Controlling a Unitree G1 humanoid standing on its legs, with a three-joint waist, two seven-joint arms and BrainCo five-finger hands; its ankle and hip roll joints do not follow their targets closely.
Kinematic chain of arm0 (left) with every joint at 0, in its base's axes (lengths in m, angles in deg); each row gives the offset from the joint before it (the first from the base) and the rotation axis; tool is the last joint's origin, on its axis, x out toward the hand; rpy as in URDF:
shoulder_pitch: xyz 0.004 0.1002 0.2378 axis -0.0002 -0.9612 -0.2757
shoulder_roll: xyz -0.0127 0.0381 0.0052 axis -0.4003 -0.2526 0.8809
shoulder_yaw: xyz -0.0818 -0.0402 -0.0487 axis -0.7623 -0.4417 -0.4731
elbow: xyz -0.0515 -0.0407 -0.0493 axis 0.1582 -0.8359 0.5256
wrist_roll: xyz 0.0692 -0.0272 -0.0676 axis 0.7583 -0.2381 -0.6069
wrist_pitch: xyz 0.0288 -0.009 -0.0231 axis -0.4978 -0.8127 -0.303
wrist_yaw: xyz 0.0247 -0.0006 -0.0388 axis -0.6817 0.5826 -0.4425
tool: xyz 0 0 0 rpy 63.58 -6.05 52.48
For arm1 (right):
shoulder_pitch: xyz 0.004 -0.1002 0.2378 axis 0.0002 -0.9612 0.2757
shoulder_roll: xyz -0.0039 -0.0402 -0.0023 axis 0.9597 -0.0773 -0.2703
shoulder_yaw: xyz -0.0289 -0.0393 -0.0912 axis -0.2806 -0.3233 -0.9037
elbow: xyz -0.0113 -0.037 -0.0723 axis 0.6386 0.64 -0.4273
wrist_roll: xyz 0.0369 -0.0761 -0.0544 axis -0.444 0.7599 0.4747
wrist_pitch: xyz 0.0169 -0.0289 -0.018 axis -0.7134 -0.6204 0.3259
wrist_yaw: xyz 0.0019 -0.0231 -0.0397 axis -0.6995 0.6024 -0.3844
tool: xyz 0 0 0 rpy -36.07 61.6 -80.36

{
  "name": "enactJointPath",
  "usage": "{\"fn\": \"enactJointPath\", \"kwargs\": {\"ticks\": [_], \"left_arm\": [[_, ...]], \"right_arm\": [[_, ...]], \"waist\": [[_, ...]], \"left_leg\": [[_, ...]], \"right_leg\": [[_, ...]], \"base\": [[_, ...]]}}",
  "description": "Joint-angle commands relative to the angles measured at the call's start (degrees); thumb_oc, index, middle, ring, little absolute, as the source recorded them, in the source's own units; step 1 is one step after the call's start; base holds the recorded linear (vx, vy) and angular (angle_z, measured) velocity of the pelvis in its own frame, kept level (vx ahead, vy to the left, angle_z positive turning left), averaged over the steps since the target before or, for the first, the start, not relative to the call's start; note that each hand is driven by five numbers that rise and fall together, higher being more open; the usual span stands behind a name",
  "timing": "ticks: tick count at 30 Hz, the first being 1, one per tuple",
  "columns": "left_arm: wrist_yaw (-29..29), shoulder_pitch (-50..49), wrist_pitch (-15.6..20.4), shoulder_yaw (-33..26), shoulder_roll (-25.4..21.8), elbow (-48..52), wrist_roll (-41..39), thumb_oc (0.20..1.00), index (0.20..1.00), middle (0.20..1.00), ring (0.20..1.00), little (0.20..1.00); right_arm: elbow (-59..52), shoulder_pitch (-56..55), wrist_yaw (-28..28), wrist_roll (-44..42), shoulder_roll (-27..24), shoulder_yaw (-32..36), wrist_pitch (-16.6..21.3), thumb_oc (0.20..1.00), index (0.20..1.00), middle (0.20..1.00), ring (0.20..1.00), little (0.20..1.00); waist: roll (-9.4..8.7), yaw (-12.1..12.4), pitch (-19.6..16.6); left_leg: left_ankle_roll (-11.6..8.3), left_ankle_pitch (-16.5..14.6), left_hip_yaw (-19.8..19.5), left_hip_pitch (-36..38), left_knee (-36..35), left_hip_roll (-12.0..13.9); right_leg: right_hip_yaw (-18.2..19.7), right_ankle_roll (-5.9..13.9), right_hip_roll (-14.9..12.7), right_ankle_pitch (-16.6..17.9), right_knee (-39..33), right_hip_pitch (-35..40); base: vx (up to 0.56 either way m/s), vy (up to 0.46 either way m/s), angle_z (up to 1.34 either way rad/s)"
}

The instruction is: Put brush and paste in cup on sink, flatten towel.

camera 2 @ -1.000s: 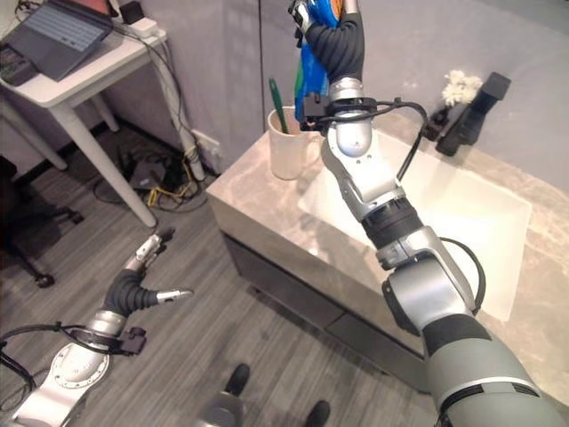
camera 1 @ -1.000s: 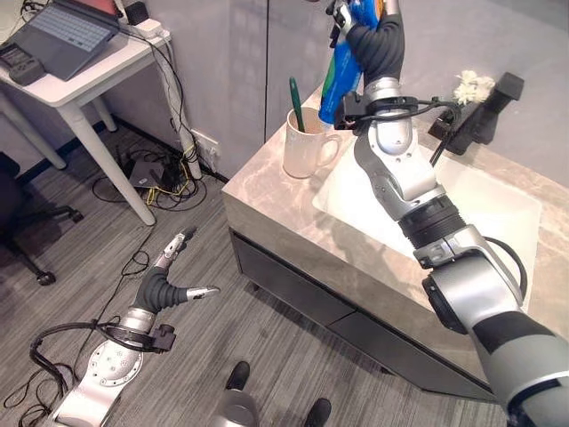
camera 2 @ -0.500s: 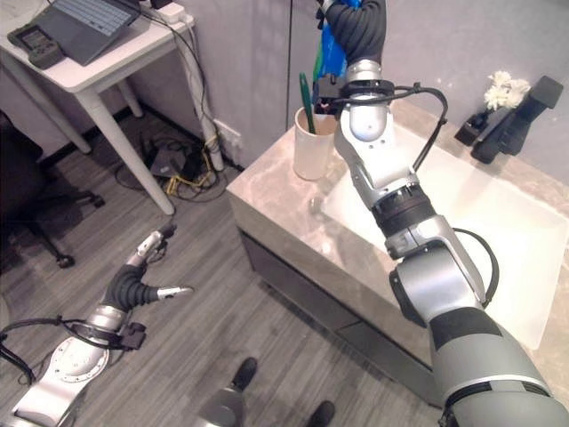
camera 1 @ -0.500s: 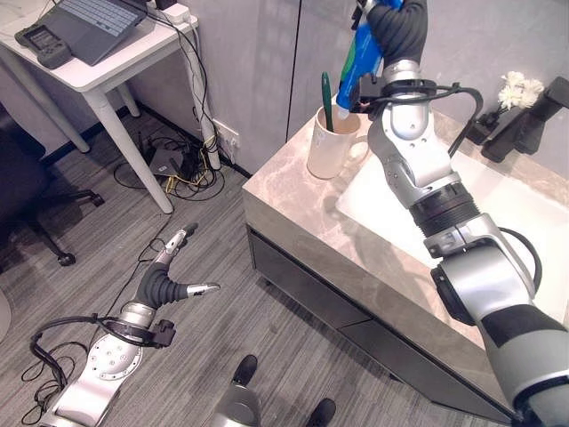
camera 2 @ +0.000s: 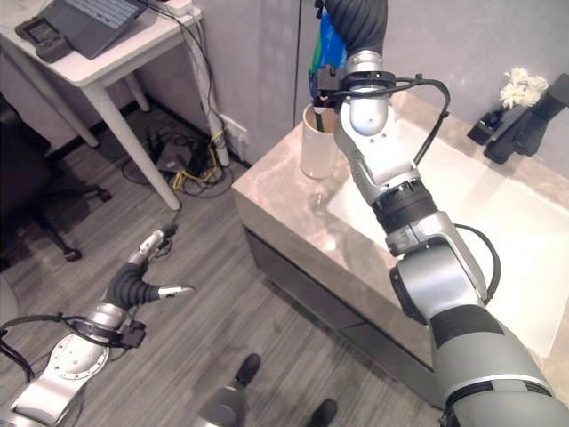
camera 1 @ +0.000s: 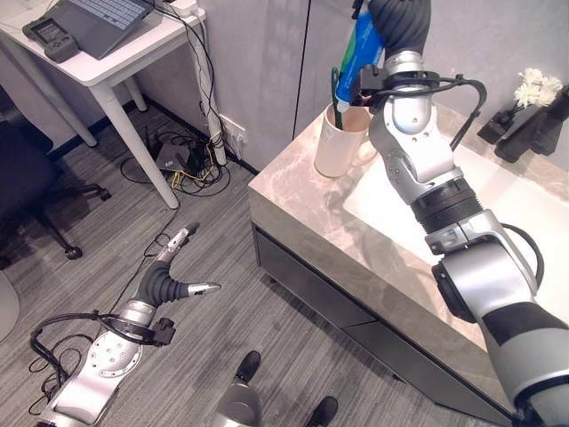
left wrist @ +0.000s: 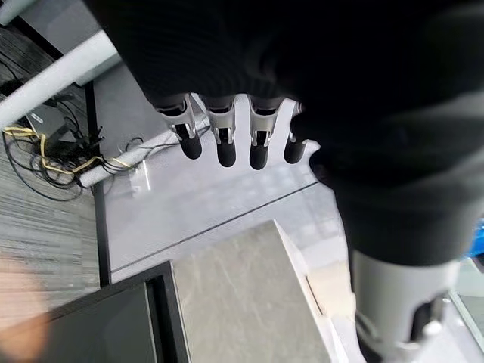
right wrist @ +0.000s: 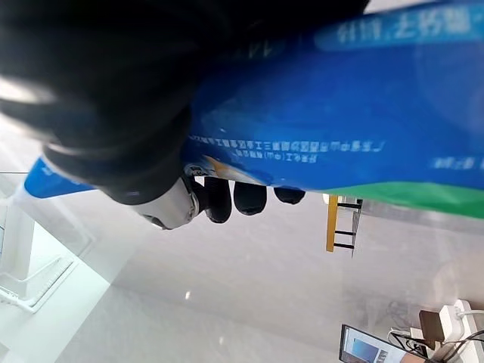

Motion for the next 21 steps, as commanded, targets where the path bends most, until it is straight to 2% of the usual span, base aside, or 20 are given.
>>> {"fn": "enactJointPath", "kwargs": {"ticks": [1,9,21], "left_arm": [[-1.4,-0.2,2.4,-0.1,-2.4,2.8,0.1,1.0,1.0,1.0,1.0,1.0],[-1.6,0.0,2.4,0.4,-1.6,2.1,0.1,1.0,1.0,1.0,1.0,1.0],[-1.5,0.5,2.6,1.3,-1.4,1.8,0.1,1.0,1.0,1.0,1.0,1.0]], "right_arm": [[-3.1,4.0,0.1,1.6,-1.5,1.1,3.0,0.2,0.2,0.2,0.2,0.2],[-2.4,2.6,-0.4,0.6,-0.3,1.8,3.3,0.2,0.2,0.2,0.2,0.2],[-1.7,0.7,0.5,4.4,1.0,2.1,2.5,0.2,0.2,0.2,0.2,0.2]], "waist": [[-3.66,0.3,-0.8],[-3.58,0.1,-0.4],[-3.37,0.6,0.1]], "left_leg": [[3.27,-1.0,0.8,-0.7,0.3,-2.8],[3.27,-1.1,1.1,-0.7,0.3,-2.6],[3.39,-0.9,0.8,-1.4,0.3,-2.7]], "right_leg": [[3.1,3.66,-5.3,3.0,0.0,5.7],[3.4,3.57,-5.3,3.0,0.0,5.3],[3.4,3.53,-5.3,3.0,0.0,4.7]], "base": [[0.0,0.008,-0.05],[-0.01,0.001,-0.05],[0.0,0.0,0.0]]}}
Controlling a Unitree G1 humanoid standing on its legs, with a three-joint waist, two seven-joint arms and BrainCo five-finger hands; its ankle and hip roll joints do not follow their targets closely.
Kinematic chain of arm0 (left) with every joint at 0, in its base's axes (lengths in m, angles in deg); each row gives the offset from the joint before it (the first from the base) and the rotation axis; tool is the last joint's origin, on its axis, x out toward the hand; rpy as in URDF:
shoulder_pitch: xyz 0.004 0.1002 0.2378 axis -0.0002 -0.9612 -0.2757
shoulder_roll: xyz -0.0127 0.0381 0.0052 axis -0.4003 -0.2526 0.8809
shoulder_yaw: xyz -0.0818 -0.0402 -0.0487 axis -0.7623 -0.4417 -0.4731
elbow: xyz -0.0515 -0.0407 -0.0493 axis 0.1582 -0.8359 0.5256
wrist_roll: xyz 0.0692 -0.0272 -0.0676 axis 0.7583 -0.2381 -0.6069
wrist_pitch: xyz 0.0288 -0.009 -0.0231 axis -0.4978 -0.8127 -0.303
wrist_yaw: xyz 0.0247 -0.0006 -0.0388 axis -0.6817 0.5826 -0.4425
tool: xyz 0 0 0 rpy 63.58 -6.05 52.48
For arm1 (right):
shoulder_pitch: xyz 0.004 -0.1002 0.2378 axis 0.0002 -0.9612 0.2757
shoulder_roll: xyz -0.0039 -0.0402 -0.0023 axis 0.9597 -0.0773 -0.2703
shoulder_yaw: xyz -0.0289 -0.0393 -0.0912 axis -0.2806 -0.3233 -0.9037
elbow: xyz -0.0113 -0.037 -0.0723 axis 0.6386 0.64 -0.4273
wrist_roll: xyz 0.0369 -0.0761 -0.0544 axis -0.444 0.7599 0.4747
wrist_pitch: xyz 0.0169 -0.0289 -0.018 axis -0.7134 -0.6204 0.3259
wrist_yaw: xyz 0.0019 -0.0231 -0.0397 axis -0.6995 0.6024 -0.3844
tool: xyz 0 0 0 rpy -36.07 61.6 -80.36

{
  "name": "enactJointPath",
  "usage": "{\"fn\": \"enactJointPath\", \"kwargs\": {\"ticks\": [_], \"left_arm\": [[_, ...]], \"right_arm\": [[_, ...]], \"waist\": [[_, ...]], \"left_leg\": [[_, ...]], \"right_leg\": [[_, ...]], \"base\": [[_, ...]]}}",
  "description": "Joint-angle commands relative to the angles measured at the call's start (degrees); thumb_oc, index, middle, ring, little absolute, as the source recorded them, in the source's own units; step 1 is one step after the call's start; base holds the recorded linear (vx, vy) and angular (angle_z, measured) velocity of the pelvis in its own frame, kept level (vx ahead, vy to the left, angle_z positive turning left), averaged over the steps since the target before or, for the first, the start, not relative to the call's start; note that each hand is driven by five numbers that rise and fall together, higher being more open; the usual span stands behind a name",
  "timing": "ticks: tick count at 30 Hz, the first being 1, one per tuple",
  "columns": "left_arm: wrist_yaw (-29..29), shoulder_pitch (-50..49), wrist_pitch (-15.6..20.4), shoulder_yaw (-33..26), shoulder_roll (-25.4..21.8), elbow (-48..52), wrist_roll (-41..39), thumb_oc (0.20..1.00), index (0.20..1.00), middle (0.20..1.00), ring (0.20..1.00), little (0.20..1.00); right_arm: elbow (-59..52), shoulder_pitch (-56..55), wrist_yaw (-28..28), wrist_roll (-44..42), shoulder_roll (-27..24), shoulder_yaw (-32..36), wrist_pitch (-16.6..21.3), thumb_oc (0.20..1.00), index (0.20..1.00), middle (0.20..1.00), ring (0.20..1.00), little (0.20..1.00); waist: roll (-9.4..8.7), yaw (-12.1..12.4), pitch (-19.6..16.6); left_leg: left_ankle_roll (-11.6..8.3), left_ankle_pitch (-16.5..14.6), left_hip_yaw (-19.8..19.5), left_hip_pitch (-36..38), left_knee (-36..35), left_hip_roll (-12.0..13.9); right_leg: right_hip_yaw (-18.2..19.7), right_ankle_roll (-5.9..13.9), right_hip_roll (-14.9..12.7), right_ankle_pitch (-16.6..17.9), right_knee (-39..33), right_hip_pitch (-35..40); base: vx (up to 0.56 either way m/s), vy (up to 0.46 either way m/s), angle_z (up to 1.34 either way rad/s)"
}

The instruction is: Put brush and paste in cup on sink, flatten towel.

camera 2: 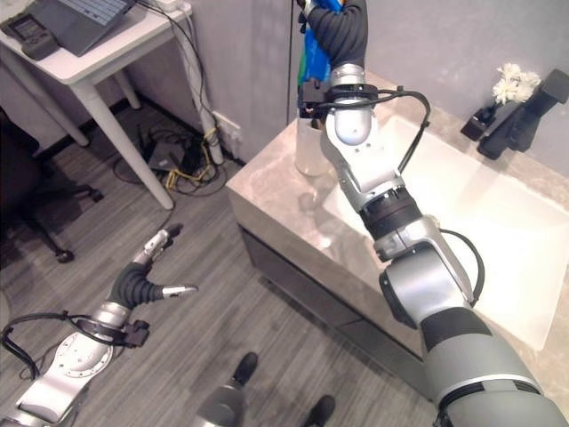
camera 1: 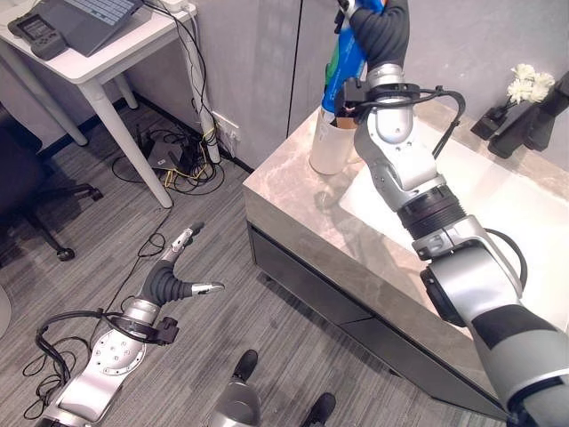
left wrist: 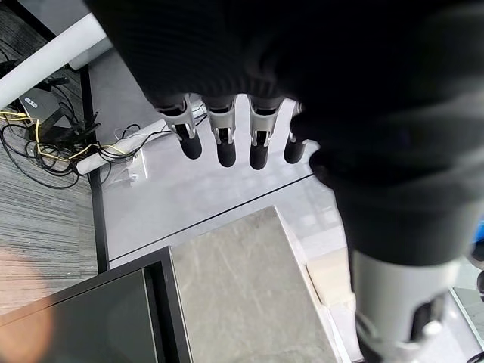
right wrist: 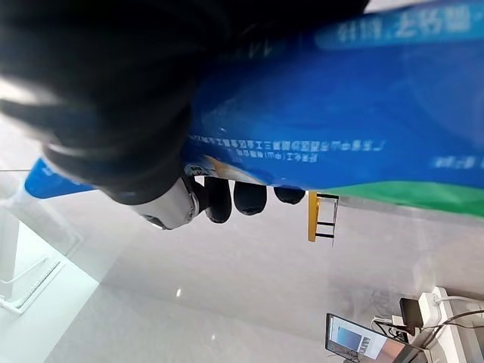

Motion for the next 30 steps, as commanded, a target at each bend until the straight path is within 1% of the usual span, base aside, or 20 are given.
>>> {"fn": "enactJointPath", "kwargs": {"ticks": [1,12,17,23,30], "left_arm": [[-1.4,0.3,2.6,1.1,-1.5,2.5,0.0,1.0,1.0,1.0,1.0,1.0],[-1.1,0.4,2.7,1.4,-1.5,2.3,-0.2,1.0,1.0,1.0,1.0,1.0],[-1.1,0.6,2.7,1.9,-1.2,2.2,0.1,1.0,1.0,1.0,1.0,1.0],[-1.1,0.7,3.1,2.7,-1.4,2.0,0.2,1.0,1.0,1.0,1.0,1.0],[-1.1,1.1,3.2,3.2,-1.6,2.3,0.3,1.0,1.0,1.0,1.0,1.0]], "right_arm": [[-1.8,1.7,0.5,3.2,-2.3,2.1,2.4,0.2,0.2,0.2,0.2,0.2],[-0.5,1.0,0.4,3.6,-2.5,2.2,2.1,0.2,0.2,0.2,0.2,0.2],[-0.5,0.0,0.6,5.1,-1.7,2.0,1.9,0.2,0.2,0.2,0.2,0.2],[0.9,-0.2,1.9,7.7,-0.7,2.4,1.6,0.2,0.2,0.2,0.2,0.2],[2.7,-0.7,1.8,8.5,0.2,2.4,1.2,0.2,0.2,0.2,0.2,0.2]], "waist": [[-2.8,0.8,-0.6],[-2.67,0.9,-0.3],[-2.52,0.8,-0.2],[-2.35,1.4,0.2],[-2.46,1.9,0.6]], "left_leg": [[3.43,-0.9,-0.5,-1.9,0.3,-2.7],[3.58,-0.9,-0.5,-2.3,0.3,-2.9],[3.64,-0.9,-0.3,-2.4,0.3,-2.9],[3.53,-0.6,-0.4,-3.0,0.3,-2.9],[3.53,-0.4,-1.0,-3.7,0.3,-2.8]], "right_leg": [[2.2,3.41,-5.2,2.9,0.0,4.8],[2.3,3.57,-5.4,3.3,0.0,4.4],[2.6,3.52,-5.3,3.2,0.0,4.1],[2.4,3.62,-5.2,3.2,0.0,3.7],[2.3,3.56,-5.1,3.1,0.0,3.2]], "base": [[0.0,0.0,0.0],[0.0,0.0,0.0],[0.0,0.0,0.0],[0.0,0.0,0.0],[0.0,0.0,0.0]]}}
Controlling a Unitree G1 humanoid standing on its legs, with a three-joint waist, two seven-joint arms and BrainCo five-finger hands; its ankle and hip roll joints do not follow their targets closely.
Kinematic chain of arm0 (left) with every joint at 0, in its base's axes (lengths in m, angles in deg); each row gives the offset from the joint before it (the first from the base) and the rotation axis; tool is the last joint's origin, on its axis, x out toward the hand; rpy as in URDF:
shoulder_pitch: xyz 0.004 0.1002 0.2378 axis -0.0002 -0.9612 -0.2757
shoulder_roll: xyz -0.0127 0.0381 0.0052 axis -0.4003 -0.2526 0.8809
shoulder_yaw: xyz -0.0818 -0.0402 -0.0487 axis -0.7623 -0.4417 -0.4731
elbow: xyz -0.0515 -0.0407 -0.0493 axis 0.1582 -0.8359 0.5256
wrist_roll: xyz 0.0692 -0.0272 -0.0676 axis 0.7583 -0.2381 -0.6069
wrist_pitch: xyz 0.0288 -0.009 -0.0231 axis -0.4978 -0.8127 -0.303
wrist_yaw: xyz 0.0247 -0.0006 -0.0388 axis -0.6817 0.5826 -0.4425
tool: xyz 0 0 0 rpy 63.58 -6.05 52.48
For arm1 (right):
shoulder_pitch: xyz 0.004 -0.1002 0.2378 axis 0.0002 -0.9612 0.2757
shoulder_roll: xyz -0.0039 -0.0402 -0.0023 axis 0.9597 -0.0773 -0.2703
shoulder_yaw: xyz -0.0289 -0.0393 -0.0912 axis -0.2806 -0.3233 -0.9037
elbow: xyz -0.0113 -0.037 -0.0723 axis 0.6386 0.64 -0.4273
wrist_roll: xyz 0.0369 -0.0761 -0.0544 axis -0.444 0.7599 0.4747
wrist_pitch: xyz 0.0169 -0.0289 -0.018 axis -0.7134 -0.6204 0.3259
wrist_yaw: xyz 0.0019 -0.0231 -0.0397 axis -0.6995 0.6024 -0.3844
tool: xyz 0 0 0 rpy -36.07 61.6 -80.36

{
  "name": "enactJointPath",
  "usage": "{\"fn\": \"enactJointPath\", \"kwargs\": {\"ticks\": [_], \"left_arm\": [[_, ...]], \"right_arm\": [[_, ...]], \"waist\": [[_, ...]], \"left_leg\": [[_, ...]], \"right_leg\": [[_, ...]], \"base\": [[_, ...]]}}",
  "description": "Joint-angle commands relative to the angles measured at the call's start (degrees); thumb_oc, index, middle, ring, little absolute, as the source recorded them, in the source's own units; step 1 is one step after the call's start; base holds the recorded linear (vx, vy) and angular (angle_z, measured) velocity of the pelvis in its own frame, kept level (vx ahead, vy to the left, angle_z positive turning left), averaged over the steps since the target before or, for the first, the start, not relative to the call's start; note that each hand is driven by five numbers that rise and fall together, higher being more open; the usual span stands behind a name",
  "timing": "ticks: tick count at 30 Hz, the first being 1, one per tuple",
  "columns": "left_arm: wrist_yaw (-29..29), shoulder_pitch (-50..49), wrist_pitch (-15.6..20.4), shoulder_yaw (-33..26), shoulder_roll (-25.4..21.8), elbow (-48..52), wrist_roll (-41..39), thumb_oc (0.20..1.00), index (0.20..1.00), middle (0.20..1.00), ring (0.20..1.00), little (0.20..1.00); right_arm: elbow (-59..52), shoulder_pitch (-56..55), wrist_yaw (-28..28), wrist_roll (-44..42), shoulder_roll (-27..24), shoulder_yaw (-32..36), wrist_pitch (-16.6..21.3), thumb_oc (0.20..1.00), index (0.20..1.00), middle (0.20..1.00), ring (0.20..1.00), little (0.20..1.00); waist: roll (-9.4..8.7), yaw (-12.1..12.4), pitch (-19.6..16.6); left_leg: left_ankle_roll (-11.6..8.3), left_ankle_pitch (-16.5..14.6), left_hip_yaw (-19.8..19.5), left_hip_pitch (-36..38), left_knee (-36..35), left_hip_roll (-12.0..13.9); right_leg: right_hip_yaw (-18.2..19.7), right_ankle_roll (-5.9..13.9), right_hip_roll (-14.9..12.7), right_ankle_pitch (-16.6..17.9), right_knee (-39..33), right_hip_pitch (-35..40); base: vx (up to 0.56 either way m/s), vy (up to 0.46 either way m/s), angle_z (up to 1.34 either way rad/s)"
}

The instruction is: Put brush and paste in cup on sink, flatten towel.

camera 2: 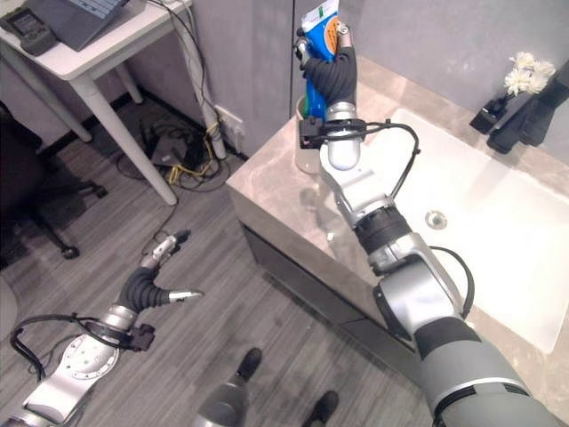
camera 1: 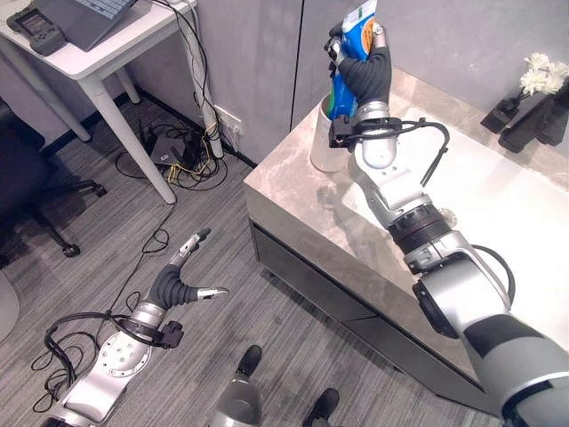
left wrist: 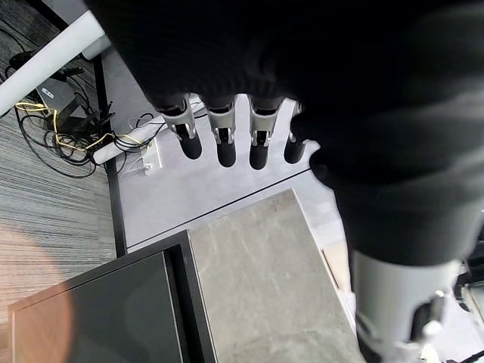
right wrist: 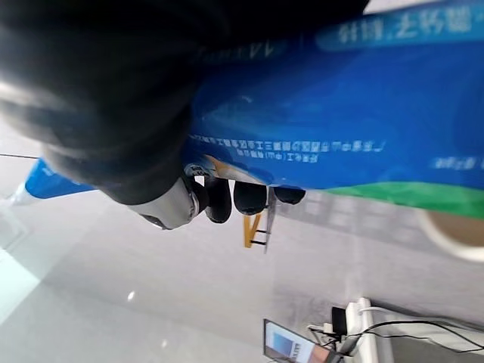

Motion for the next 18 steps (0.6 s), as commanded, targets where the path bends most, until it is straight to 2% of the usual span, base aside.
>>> {"fn": "enactJointPath", "kwargs": {"ticks": [1,2,3,11,18], "left_arm": [[-1.0,0.5,3.1,0.4,-1.6,3.4,0.0,1.0,1.0,1.0,1.0,1.0],[-0.9,0.5,3.1,0.3,-1.6,3.4,0.1,1.0,1.0,1.0,1.0,1.0],[-0.9,0.4,3.0,0.2,-1.5,3.4,0.1,1.0,1.0,1.0,1.0,1.0],[-0.7,0.8,2.5,0.5,-1.0,2.8,0.4,1.0,1.0,1.0,1.0,1.0],[-0.5,2.4,2.4,1.9,-1.7,3.5,1.4,1.0,1.0,1.0,1.0,1.0]], "right_arm": [[-2.3,3.7,0.0,1.4,-2.2,2.2,1.8,0.407,0.407,0.407,0.407,0.407],[-2.3,3.5,-0.6,0.8,-1.9,2.0,1.7,0.539,0.539,0.539,0.539,0.539],[-2.0,3.7,-0.8,0.3,-1.9,1.9,1.7,1.0,1.0,1.0,1.0,1.0],[-3.0,3.0,-0.6,0.1,-1.4,2.4,1.8,1.0,1.0,1.0,1.0,1.0],[-9.2,0.5,1.3,1.1,-2.5,5.4,2.7,1.0,1.0,1.0,1.0,1.0]], "waist": [[-3.08,1.5,0.3],[-3.11,1.5,0.3],[-3.12,1.4,0.3],[-2.9,1.1,0.1],[-2.65,1.2,-0.4]], "left_leg": [[3.52,-0.4,-0.9,-2.2,0.2,-2.6],[3.52,-0.5,-0.8,-2.2,0.2,-2.6],[3.5,-0.5,-0.6,-2.0,0.2,-2.5],[3.33,-0.7,-0.2,-1.3,0.2,-2.2],[3.05,-0.7,-0.3,-0.4,0.2,-1.7]], "right_leg": [[2.5,3.5,-5.0,3.1,0.0,4.5],[2.6,3.45,-4.9,3.1,0.0,4.5],[2.6,3.4,-4.9,3.1,0.0,4.5],[2.7,3.19,-4.8,2.7,0.0,4.9],[2.5,2.92,-4.5,2.1,0.0,5.8]], "base": [[0.0,0.0,0.0],[0.0,0.0,0.0],[0.0,0.0,0.0],[-0.01,-0.002,0.0],[-0.05,-0.024,0.0]]}}
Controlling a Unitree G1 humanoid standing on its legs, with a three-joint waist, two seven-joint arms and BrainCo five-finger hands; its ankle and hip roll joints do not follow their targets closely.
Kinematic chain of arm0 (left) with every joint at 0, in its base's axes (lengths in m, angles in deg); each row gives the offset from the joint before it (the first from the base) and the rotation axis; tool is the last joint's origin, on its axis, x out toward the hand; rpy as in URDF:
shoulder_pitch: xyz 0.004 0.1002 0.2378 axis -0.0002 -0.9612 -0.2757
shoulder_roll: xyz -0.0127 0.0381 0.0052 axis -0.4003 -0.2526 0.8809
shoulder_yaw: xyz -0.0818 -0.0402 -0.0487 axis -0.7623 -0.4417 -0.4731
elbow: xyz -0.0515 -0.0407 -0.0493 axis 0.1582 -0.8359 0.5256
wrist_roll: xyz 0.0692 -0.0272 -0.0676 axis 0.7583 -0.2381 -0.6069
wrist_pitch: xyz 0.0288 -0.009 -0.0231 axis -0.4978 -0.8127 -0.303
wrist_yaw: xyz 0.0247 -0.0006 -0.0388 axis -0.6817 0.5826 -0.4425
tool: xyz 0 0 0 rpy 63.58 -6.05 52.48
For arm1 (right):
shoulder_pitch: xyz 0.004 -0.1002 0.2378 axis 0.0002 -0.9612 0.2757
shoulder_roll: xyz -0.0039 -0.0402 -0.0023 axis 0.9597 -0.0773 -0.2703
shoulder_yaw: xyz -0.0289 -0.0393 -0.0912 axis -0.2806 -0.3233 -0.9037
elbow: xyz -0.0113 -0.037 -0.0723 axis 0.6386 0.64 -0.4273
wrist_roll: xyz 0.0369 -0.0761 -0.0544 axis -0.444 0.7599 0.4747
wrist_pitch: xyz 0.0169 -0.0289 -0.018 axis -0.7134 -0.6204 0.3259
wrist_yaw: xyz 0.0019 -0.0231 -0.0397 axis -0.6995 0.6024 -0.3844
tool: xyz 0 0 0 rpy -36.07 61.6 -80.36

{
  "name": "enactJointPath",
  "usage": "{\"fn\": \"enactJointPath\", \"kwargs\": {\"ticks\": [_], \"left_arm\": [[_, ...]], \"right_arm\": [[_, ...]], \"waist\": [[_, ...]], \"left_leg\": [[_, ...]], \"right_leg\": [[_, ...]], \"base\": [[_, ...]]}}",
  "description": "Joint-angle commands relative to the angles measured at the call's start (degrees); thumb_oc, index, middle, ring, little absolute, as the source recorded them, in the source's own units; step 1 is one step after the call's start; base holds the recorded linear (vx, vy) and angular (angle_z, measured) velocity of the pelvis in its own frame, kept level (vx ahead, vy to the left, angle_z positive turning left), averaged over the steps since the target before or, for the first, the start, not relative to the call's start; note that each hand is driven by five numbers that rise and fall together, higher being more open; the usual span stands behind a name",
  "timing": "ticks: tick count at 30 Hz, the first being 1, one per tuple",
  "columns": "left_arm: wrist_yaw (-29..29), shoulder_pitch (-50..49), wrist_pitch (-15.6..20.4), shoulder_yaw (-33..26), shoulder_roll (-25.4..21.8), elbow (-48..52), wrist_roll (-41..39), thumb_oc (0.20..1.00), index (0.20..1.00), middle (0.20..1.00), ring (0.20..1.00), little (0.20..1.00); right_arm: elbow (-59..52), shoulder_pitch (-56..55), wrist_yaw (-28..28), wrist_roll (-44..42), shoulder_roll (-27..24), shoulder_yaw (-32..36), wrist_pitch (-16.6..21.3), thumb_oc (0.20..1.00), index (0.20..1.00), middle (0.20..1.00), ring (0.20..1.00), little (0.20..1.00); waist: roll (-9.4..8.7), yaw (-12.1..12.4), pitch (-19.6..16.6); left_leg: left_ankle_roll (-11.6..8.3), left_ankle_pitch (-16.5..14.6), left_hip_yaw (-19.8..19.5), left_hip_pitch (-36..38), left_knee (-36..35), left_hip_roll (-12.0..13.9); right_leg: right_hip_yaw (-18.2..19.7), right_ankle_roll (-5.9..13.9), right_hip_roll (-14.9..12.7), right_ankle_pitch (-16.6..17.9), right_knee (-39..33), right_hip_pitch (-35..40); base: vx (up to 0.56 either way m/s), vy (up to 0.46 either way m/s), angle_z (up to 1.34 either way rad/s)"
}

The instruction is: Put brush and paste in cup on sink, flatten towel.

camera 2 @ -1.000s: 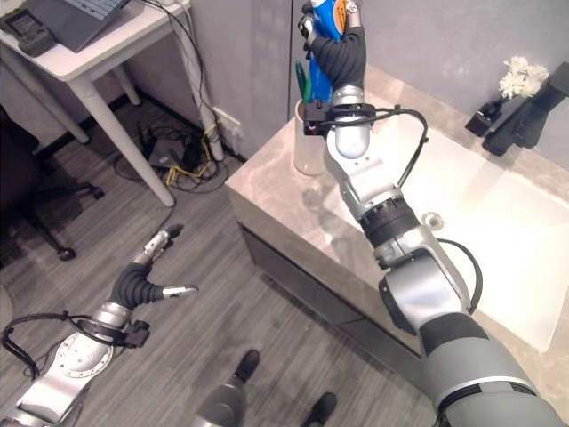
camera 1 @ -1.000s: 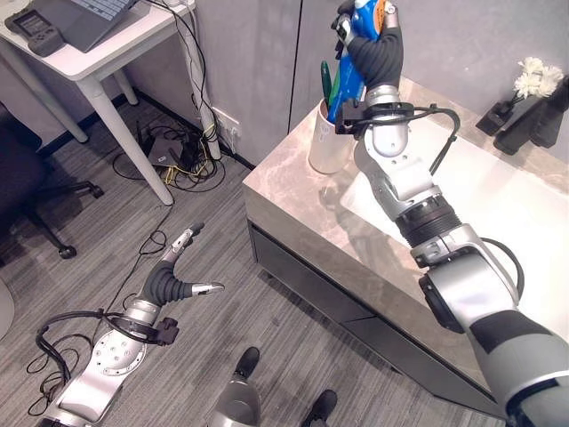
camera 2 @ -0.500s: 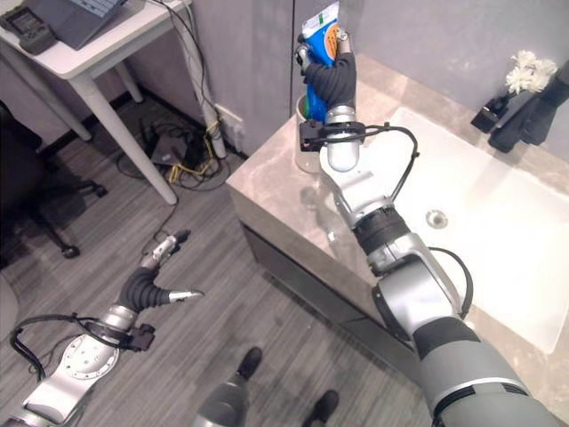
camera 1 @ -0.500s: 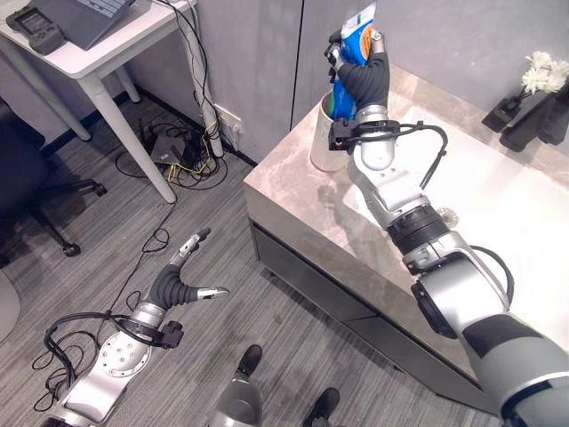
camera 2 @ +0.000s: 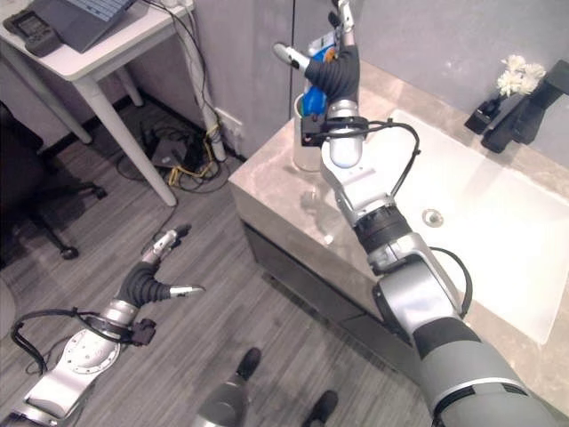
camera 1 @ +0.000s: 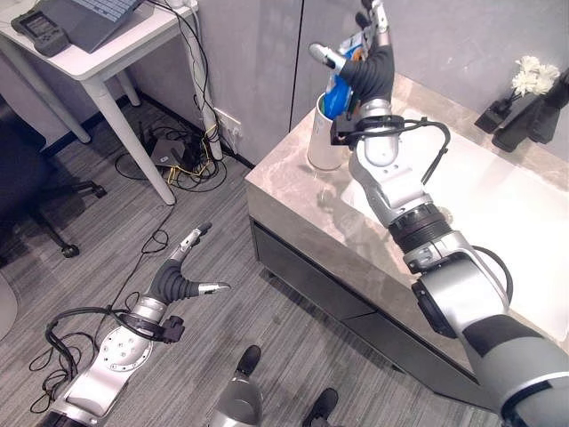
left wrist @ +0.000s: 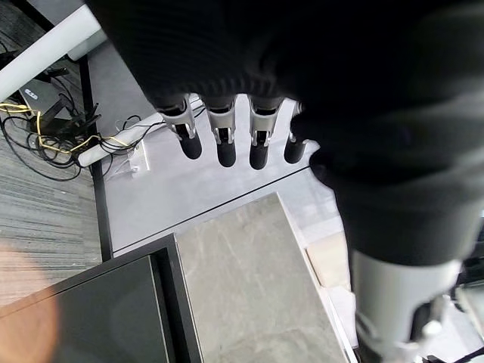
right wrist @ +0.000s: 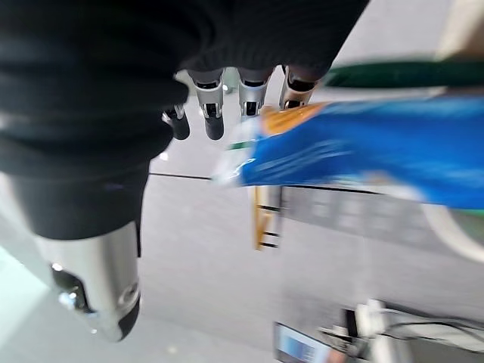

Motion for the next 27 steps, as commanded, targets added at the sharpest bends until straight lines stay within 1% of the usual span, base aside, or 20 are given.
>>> {"fn": "enactJointPath", "kwargs": {"ticks": [1,4,7,10,11,12,13,14,15,16,17,19,20,21,22,23,24,25,26,27], "left_arm": [[-0.5,0.6,2.4,1.8,-1.8,3.6,1.4,1.0,1.0,1.0,1.0,1.0],[-0.1,0.8,1.9,2.2,-2.1,3.8,2.0,1.0,1.0,1.0,1.0,1.0],[-0.1,0.7,1.7,2.2,-2.3,4.1,2.7,1.0,1.0,1.0,1.0,1.0],[-0.5,0.5,1.5,1.8,-1.9,3.9,3.2,1.0,1.0,1.0,1.0,1.0],[-0.7,0.6,1.2,1.5,-1.6,3.9,3.9,1.0,1.0,1.0,1.0,1.0],[-0.7,0.6,1.2,1.5,-1.6,3.9,3.9,1.0,1.0,1.0,1.0,1.0],[-0.9,0.5,1.2,1.4,-1.3,4.2,4.4,1.0,1.0,1.0,1.0,1.0],[-0.7,0.1,1.0,1.0,-0.5,4.2,4.8,1.0,1.0,1.0,1.0,1.0],[-0.4,0.3,0.5,1.4,1.2,3.4,4.9,1.0,1.0,1.0,1.0,1.0],[-0.1,0.3,0.4,1.5,2.1,3.0,5.0,1.0,1.0,1.0,1.0,1.0],[-0.1,0.4,0.4,1.6,2.2,2.9,5.0,1.0,1.0,1.0,1.0,1.0],[0.6,-0.5,0.5,1.1,4.3,2.9,5.3,1.0,1.0,1.0,1.0,1.0],[0.6,-0.6,0.5,1.2,4.3,2.9,5.4,1.0,1.0,1.0,1.0,1.0],[0.9,-1.7,0.6,0.2,5.6,3.1,5.6,1.0,1.0,1.0,1.0,1.0],[0.9,-1.9,0.6,0.3,5.5,3.2,5.6,1.0,1.0,1.0,1.0,1.0],[1.2,-3.0,0.8,-0.4,6.3,3.3,5.8,1.0,1.0,1.0,1.0,1.0],[1.2,-3.1,0.8,-0.3,6.3,3.4,5.8,1.0,1.0,1.0,1.0,1.0],[1.3,-3.4,0.8,-0.4,6.5,3.4,6.1,1.0,1.0,1.0,1.0,1.0],[1.6,-3.6,0.8,-0.9,7.0,3.4,6.2,1.0,1.0,1.0,1.0,1.0],[1.6,-3.7,0.8,-0.7,6.7,3.5,6.3,1.0,1.0,1.0,1.0,1.0]], "right_arm": [[-5.8,0.2,1.7,1.6,-2.6,2.6,3.9,1.0,1.0,1.0,1.0,1.0],[-10.3,-1.3,2.8,3.6,-3.2,4.2,4.2,1.0,1.0,1.0,1.0,1.0],[-12.6,-2.5,3.5,5.4,-3.2,4.7,3.8,1.0,1.0,1.0,1.0,1.0],[-16.3,-4.1,5.6,10.4,-5.4,6.2,2.6,1.0,1.0,1.0,1.0,1.0],[-17.6,-4.6,6.4,12.3,-7.0,7.3,2.0,1.0,1.0,1.0,1.0,1.0],[-17.6,-4.6,6.4,12.3,-7.0,7.3,2.0,1.0,1.0,1.0,1.0,1.0],[-18.9,-5.2,7.0,13.4,-8.8,8.8,1.7,1.0,1.0,1.0,1.0,1.0],[-21.5,-6.5,8.8,16.5,-12.8,11.6,1.2,1.0,1.0,1.0,1.0,1.0],[-26.7,-9.0,9.1,18.2,-15.1,13.3,1.4,1.0,1.0,1.0,1.0,1.0],[-28.6,-10.5,8.7,18.5,-17.9,14.5,1.7,1.0,1.0,1.0,1.0,1.0],[-28.7,-10.6,8.6,18.5,-18.0,14.5,1.6,1.0,1.0,1.0,1.0,1.0],[-32.8,-15.7,8.5,17.7,-22.1,18.4,3.2,1.0,1.0,1.0,1.0,1.0],[-33.1,-16.1,8.4,17.7,-22.1,18.7,3.2,1.0,1.0,1.0,1.0,1.0],[-33.9,-19.9,8.0,17.0,-25.3,21.5,4.5,1.0,1.0,1.0,1.0,1.0],[-34.1,-20.5,7.9,16.9,-25.4,21.8,4.5,1.0,1.0,1.0,1.0,1.0],[-34.9,-24.7,8.1,17.1,-27.8,24.4,5.2,1.0,1.0,1.0,1.0,1.0],[-35.2,-25.4,8.0,17.0,-27.8,24.8,5.3,1.0,1.0,1.0,1.0,1.0],[-36.1,-28.4,8.3,17.1,-28.4,26.8,5.6,1.0,1.0,1.0,1.0,1.0],[-36.2,-33.2,9.0,17.4,-28.1,29.3,5.8,1.0,1.0,1.0,1.0,1.0],[-36.7,-34.1,9.0,17.5,-27.9,29.9,5.8,1.0,1.0,1.0,1.0,1.0]], "waist": [[-2.63,1.2,-0.6],[-2.66,0.5,-1.2],[-2.47,0.3,-1.4],[-2.26,-0.5,-1.9],[-2.09,-1.0,-2.3],[-2.09,-1.0,-2.3],[-1.83,-1.1,-2.4],[-1.36,-1.5,-2.9],[-0.89,-2.4,-3.5],[-0.65,-2.9,-3.7],[-0.62,-2.8,-3.7],[0.07,-4.2,-4.5],[0.07,-4.1,-4.6],[0.73,-5.0,-4.8],[0.73,-4.8,-5.0],[1.33,-5.8,-4.9],[1.32,-5.6,-5.1],[1.45,-6.1,-5.1],[1.82,-7.2,-4.7],[1.65,-7.0,-4.9]], "left_leg": [[3.07,-0.7,-0.2,0.4,-1.9,-1.8],[3.01,-0.9,0.7,1.7,-1.9,-1.1],[2.93,-1.0,1.2,2.5,-1.9,-0.9],[2.79,-0.9,1.8,3.4,-1.9,-0.5],[2.79,-0.9,2.1,4.1,-1.9,-0.3],[2.79,-0.9,2.1,4.1,-1.9,-0.3],[2.82,-1.0,2.2,4.6,-1.9,-0.1],[2.71,-1.4,2.2,5.4,-1.9,0.3],[2.88,-1.1,2.2,6.0,-1.9,0.4],[2.88,-1.2,2.3,6.2,-1.9,0.4],[2.87,-1.2,2.3,6.2,-1.9,0.5],[2.86,-1.4,2.8,6.7,-1.9,0.6],[2.85,-1.4,2.8,6.8,-1.9,0.6],[2.87,-1.5,3.3,6.9,-1.9,0.7],[2.86,-1.5,3.3,6.9,-1.9,0.7],[2.76,-1.5,3.9,6.9,-1.9,0.8],[2.75,-1.5,3.8,6.9,-1.9,0.9],[2.71,-1.6,4.0,7.0,-1.9,0.9],[2.63,-1.6,4.4,7.0,-1.9,1.1],[2.62,-1.6,4.4,7.0,-1.9,1.2]], "right_leg": [[2.5,3.23,-4.8,1.3,0.4,5.5],[3.2,2.97,-4.4,1.2,0.4,6.2],[3.4,2.8,-4.3,1.1,0.4,6.8],[3.8,2.72,-4.0,0.7,0.4,7.3],[4.0,2.7,-4.0,0.6,0.4,7.7],[4.0,2.7,-4.0,0.6,0.4,7.7],[4.0,2.73,-3.9,0.5,0.4,8.1],[3.6,2.83,-3.8,-0.1,0.4,8.9],[3.5,2.82,-3.8,0.1,0.4,9.2],[3.5,2.82,-3.7,0.1,0.4,9.3],[3.5,2.82,-3.7,0.1,0.4,9.3],[3.9,2.75,-3.6,-0.1,0.4,9.3],[3.9,2.74,-3.5,-0.1,0.4,9.3],[4.1,2.8,-3.5,0.0,0.4,9.1],[4.2,2.8,-3.5,0.0,0.4,9.1],[4.4,2.85,-3.4,0.1,0.4,8.8],[4.4,2.84,-3.4,0.1,0.4,8.8],[4.5,2.85,-3.3,0.2,0.4,8.6],[4.9,2.86,-3.1,0.3,0.4,8.2],[4.9,2.84,-3.1,0.3,0.4,8.1]], "base": [[-0.05,-0.027,-0.01],[-0.05,-0.023,-0.04],[-0.03,-0.011,-0.09],[-0.06,-0.024,-0.12],[-0.05,-0.022,-0.09],[-0.05,-0.027,-0.12],[-0.01,-0.047,-0.11],[0.0,0.0,0.0],[-0.01,-0.019,0.06],[-0.02,0.019,0.08],[0.0,0.0,0.0],[0.0,0.021,-0.08],[-0.01,0.027,-0.1],[0.0,0.011,-0.08],[-0.01,0.022,-0.14],[-0.01,0.01,-0.17],[-0.02,0.009,-0.14],[-0.03,0.003,-0.07],[-0.03,0.002,-0.05],[0.0,0.0,0.0]]}}
